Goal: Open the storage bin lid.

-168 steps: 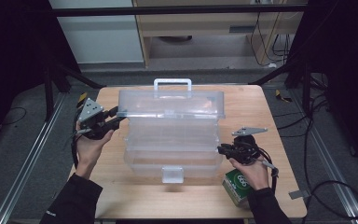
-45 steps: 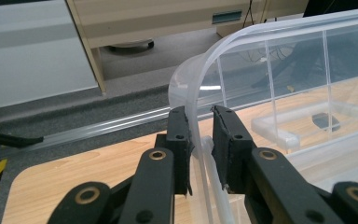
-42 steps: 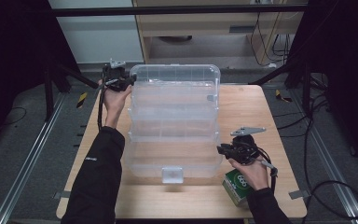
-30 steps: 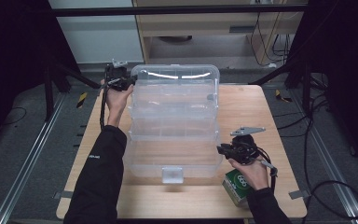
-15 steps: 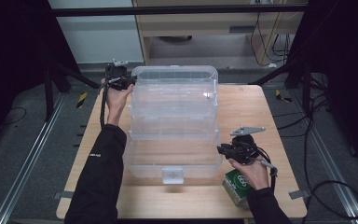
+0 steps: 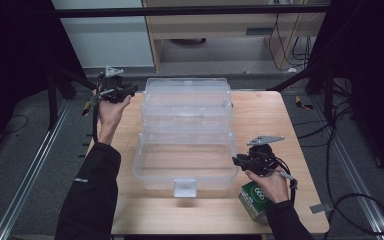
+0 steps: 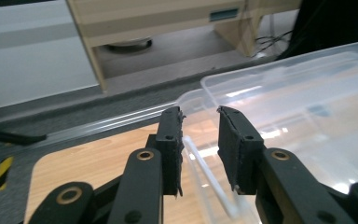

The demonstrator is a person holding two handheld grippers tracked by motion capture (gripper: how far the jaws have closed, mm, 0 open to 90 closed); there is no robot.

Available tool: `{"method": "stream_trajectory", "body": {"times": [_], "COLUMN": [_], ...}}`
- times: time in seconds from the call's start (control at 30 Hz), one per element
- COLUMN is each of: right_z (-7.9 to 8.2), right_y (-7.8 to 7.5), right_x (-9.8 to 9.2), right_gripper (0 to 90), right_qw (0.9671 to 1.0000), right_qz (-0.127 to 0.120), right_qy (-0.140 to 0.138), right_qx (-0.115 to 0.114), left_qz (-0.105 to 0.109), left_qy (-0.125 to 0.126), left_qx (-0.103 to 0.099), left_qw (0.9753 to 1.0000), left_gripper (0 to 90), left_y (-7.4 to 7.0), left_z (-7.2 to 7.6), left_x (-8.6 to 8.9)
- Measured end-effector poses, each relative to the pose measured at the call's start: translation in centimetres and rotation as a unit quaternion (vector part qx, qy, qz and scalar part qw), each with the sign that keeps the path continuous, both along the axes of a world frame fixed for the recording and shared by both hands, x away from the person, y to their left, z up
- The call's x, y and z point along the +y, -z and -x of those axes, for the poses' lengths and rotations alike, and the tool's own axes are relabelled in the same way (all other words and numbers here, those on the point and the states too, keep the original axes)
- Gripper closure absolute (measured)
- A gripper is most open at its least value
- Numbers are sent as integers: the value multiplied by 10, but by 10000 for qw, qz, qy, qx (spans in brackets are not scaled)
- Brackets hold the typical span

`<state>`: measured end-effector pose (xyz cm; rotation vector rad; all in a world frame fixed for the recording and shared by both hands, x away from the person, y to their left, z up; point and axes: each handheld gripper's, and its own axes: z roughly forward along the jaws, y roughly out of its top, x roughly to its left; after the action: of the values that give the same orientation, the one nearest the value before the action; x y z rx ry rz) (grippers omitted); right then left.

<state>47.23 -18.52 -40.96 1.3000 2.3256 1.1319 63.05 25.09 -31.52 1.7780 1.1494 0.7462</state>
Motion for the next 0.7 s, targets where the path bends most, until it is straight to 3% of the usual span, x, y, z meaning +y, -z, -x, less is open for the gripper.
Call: {"method": "stream_trajectory", "body": {"times": [0.3,0.43,0.7], "right_z": [-1,-1,-1], "right_y": [0,0,0], "right_x": [-1,-1,-1], "right_gripper": [741,740,741], "right_qw": [10000,10000,10000], "right_qz": [-21,-42,-45], "right_qy": [-24,-32,-2], "right_qx": [5,10,23], "left_qz": [16,40,67], "left_qy": [533,622,849], "left_qx": [130,161,253], "left_qw": [9985,9979,9960], "left_gripper": [617,601,563], "left_y": [-2,0,17], "left_z": [59,83,127], "left_x": [13,20,24]}}
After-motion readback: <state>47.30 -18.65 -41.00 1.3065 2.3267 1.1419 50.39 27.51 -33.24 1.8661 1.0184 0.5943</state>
